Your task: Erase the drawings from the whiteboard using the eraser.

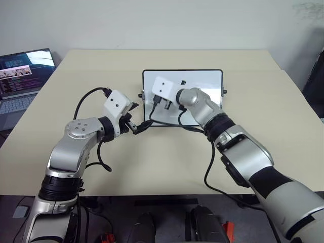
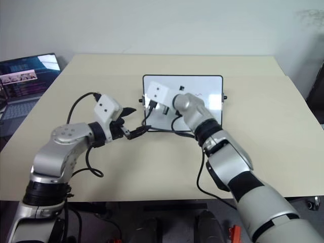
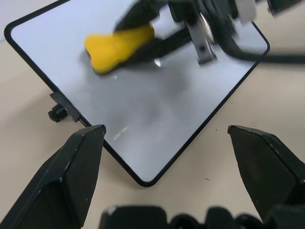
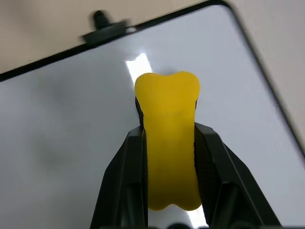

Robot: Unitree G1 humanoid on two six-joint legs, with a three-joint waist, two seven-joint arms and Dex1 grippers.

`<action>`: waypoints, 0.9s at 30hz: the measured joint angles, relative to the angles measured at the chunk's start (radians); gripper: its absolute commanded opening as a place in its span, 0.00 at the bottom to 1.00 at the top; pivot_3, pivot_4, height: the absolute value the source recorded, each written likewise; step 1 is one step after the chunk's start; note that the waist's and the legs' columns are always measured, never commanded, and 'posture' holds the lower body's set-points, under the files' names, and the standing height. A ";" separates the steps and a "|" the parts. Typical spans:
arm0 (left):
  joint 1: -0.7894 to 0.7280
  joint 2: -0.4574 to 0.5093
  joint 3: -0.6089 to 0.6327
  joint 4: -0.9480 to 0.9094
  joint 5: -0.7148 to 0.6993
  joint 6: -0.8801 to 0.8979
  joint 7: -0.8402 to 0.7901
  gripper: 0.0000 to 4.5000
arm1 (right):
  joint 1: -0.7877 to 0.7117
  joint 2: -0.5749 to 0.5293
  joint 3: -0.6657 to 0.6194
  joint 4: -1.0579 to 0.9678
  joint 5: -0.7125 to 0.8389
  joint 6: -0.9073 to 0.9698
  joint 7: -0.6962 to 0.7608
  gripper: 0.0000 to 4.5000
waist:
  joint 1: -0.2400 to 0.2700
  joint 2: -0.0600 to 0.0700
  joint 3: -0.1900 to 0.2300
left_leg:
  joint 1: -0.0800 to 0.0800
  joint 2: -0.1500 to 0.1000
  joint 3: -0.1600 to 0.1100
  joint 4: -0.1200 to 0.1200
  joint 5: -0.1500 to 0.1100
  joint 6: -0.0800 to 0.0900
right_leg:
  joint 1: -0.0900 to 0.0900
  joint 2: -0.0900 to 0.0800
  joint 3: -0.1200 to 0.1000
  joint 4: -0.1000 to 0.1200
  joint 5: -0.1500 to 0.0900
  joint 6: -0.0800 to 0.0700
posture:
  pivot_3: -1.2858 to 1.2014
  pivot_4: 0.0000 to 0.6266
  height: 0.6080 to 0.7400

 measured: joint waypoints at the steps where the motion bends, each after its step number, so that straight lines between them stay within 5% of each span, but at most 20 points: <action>1: 0.000 0.000 -0.001 0.000 0.000 -0.002 -0.002 1.00 | 0.019 0.002 0.012 -0.019 -0.009 0.002 0.025 0.22 | 0.000 0.000 -0.001 | 0.000 0.000 0.000 0.000 0.000 0.000 | 0.000 0.000 0.000 0.000 0.000 0.000 | 0.52 0.24 1.00; 17: -0.002 -0.006 0.000 0.001 -0.004 -0.003 -0.017 1.00 | 0.059 -0.012 0.011 -0.087 0.003 0.054 0.068 0.22 | 0.007 0.000 0.000 | 0.003 0.001 0.000 0.000 0.002 0.003 | 0.002 0.002 0.000 0.000 0.002 -0.002 | 0.52 0.24 1.00; 22: 0.080 0.014 0.004 -0.084 -0.071 0.019 -0.076 1.00 | 0.306 -0.144 -0.034 -0.672 0.138 0.259 0.339 0.22 | 0.005 -0.001 -0.001 | -0.010 0.002 -0.001 0.000 0.002 0.002 | -0.007 0.002 -0.001 -0.002 0.003 -0.005 | 0.52 0.24 1.00; 27: 0.047 0.064 -0.002 -0.082 -0.099 0.035 -0.149 1.00 | 0.388 -0.261 -0.093 -1.061 0.220 0.413 0.413 0.22 | 0.006 0.000 0.000 | -0.012 0.003 0.000 -0.003 0.001 0.002 | -0.012 0.002 -0.001 -0.002 0.003 -0.006 | 0.52 0.24 1.00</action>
